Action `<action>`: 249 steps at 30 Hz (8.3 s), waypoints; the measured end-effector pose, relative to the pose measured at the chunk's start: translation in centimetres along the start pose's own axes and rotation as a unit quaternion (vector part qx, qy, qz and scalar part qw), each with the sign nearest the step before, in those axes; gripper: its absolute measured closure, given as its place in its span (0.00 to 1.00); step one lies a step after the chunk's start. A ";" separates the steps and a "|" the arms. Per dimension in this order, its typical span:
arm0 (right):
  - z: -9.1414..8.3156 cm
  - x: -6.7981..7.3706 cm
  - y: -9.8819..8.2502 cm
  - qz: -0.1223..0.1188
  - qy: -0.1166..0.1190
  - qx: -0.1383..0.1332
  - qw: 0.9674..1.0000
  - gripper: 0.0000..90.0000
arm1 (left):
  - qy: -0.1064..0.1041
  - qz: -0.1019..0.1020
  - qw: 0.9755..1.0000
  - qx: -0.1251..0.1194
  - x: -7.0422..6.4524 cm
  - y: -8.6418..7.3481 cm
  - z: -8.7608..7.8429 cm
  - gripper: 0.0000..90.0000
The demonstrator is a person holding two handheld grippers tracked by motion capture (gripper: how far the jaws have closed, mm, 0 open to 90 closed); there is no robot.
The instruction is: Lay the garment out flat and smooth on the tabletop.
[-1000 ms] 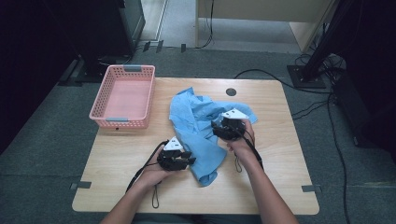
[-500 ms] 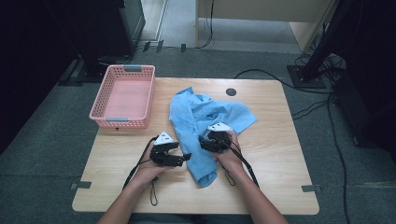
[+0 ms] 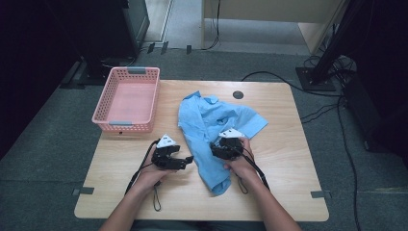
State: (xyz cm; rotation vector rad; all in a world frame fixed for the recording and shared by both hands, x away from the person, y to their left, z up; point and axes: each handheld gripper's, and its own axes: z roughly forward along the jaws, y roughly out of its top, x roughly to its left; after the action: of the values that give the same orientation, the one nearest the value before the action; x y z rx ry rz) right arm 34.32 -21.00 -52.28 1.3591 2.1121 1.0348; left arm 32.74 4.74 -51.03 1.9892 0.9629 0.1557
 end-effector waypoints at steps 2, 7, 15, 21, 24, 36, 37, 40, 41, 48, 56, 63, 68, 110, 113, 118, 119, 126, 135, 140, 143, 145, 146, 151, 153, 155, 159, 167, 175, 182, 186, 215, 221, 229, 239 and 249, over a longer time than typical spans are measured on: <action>-0.5 -0.6 -0.3 -0.003 0.003 0.002 1.000 0.45 | 0.002 0.000 1.000 -0.002 0.1 0.0 -0.1 0.24; -1.6 -2.1 -1.1 -0.010 0.012 0.006 1.000 0.45 | 0.006 -0.001 1.000 -0.003 0.2 0.0 -0.1 0.24; -3.2 -4.2 -1.9 -0.027 0.030 0.026 0.999 0.45 | 0.017 -0.009 1.000 -0.002 0.4 0.0 -0.1 0.24; -5.3 -5.6 -1.3 -0.018 0.060 0.021 0.998 0.46 | 0.032 -0.042 0.999 -0.011 0.9 0.5 0.4 0.28; -6.4 -7.0 -0.5 0.009 0.041 -0.012 0.999 0.46 | 0.039 -0.044 0.998 -0.008 0.9 1.0 0.8 0.29; -4.8 -7.0 0.7 0.074 -0.022 -0.018 0.997 0.44 | 0.061 -0.083 0.995 -0.001 0.4 2.8 3.6 0.33; -4.6 -6.7 0.8 0.069 -0.021 -0.018 0.997 0.43 | 0.060 -0.092 0.994 -0.003 0.4 2.9 3.8 0.33; -3.9 -5.6 0.9 0.052 -0.022 -0.016 0.998 0.43 | 0.061 -0.113 0.992 -0.008 0.5 3.2 4.3 0.33; -3.7 -5.3 0.8 0.048 -0.021 -0.012 0.999 0.42 | 0.059 -0.118 0.991 -0.009 0.6 3.3 4.4 0.33; -1.9 -4.1 0.1 0.003 -0.040 0.024 0.999 0.40 | 0.062 -0.110 0.992 -0.021 -0.1 4.0 4.7 0.48; -1.6 -4.5 -0.3 0.013 -0.038 0.041 0.998 0.40 | 0.065 -0.078 0.995 -0.012 -0.8 4.4 5.7 0.91; -1.8 -5.0 -0.4 0.018 -0.039 0.043 0.998 0.41 | 0.058 -0.054 0.997 -0.003 -0.7 4.3 5.5 1.00; -2.0 -5.5 -0.4 0.019 -0.042 0.048 0.998 0.41 | 0.059 -0.051 0.997 -0.005 -0.4 4.4 5.1 1.00; -5.1 -8.8 -0.7 0.025 -0.128 -0.010 0.991 0.36 | 0.117 0.001 0.993 -0.013 -0.6 5.4 3.3 0.46; -4.2 -7.6 -0.7 0.011 -0.130 -0.011 0.991 0.35 | 0.111 0.004 0.994 -0.008 -1.8 5.5 4.5 0.44; -2.5 -6.3 -0.9 -0.003 -0.124 0.002 0.992 0.35 | 0.109 0.034 0.993 0.028 -3.2 5.0 6.3 0.51; -2.3 -6.2 -1.0 -0.007 -0.124 0.008 0.992 0.35 | 0.113 0.037 0.992 0.032 -3.2 4.9 6.4 0.58; -2.2 -7.0 -1.5 0.010 -0.146 -0.001 0.989 0.35 | 0.122 0.031 0.991 0.042 -1.7 4.5 6.0 0.92; -2.7 -9.1 -1.8 0.047 -0.150 0.003 0.988 0.35 | 0.142 0.018 0.989 0.044 0.5 4.3 5.0 0.97; -2.9 -9.7 -1.9 0.051 -0.151 0.003 0.987 0.35 | 0.164 0.014 0.985 0.042 1.6 4.3 4.7 0.97; -3.1 -10.4 -2.1 0.056 -0.154 0.003 0.987 0.35 | 0.189 0.017 0.981 0.041 2.4 4.4 4.4 0.96; -3.3 -10.9 -2.2 0.060 -0.157 0.003 0.986 0.35 | 0.225 0.035 0.973 0.045 2.7 4.4 4.4 0.92; -3.4 -11.3 -2.3 0.064 -0.159 0.003 0.985 0.35 | 0.242 0.046 0.968 0.048 2.9 4.4 4.4 0.89; -4.1 -12.6 -2.8 0.085 -0.157 0.004 0.984 0.35 | 0.254 0.041 0.966 0.034 2.9 4.4 3.5 0.67; -4.4 -12.7 -2.9 0.079 -0.154 0.007 0.985 0.36 | 0.246 0.032 0.969 0.017 2.5 4.7 2.9 0.60; -4.6 -12.6 -2.8 0.073 -0.161 0.005 0.984 0.36 | 0.234 0.025 0.972 0.003 1.8 4.9 2.6 0.55; -5.2 -11.7 -1.9 0.076 -0.162 -0.021 0.984 0.36 | 0.197 0.034 0.980 0.002 0.0 5.2 3.1 0.47; -3.7 -8.2 -1.2 0.027 -0.137 0.005 0.990 0.36 | 0.131 0.067 0.988 0.047 -2.4 4.3 5.4 0.42; -3.2 -8.8 -1.8 0.041 -0.132 0.019 0.990 0.36 | 0.114 0.085 0.988 0.064 -2.0 3.3 5.2 0.47; -3.6 -10.4 -2.2 0.074 -0.112 0.018 0.991 0.36 | 0.140 0.074 0.986 0.055 -0.4 3.3 4.7 0.51; -3.9 -11.4 -2.5 0.080 -0.115 0.017 0.990 0.36 | 0.147 0.065 0.986 0.051 0.5 3.4 4.4 0.51; -5.7 -10.2 -1.0 0.059 -0.111 0.015 0.992 0.36 | 0.126 0.046 0.991 0.028 0.0 4.7 4.8 0.39; -3.9 -9.6 -1.9 0.050 -0.105 0.040 0.992 0.34 | 0.116 0.037 0.992 0.040 0.6 3.8 5.4 0.38; -3.3 -9.9 -1.9 0.068 -0.100 0.025 0.992 0.34 | 0.132 0.045 0.990 0.027 0.9 3.8 5.8 0.39; -5.0 -9.3 -1.6 0.053 -0.084 0.011 0.995 0.34 | 0.142 0.039 0.989 0.023 1.8 4.5 6.5 0.39; -7.9 -7.2 -1.4 0.046 -0.047 0.006 0.998 0.35 | 0.152 0.032 0.988 0.018 2.1 4.7 6.7 0.39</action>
State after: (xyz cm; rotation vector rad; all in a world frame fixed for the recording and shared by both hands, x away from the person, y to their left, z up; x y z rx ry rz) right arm 31.15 -30.64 -48.66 1.4940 2.0079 0.9743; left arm 39.88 0.25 -51.91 2.0674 1.0991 0.4908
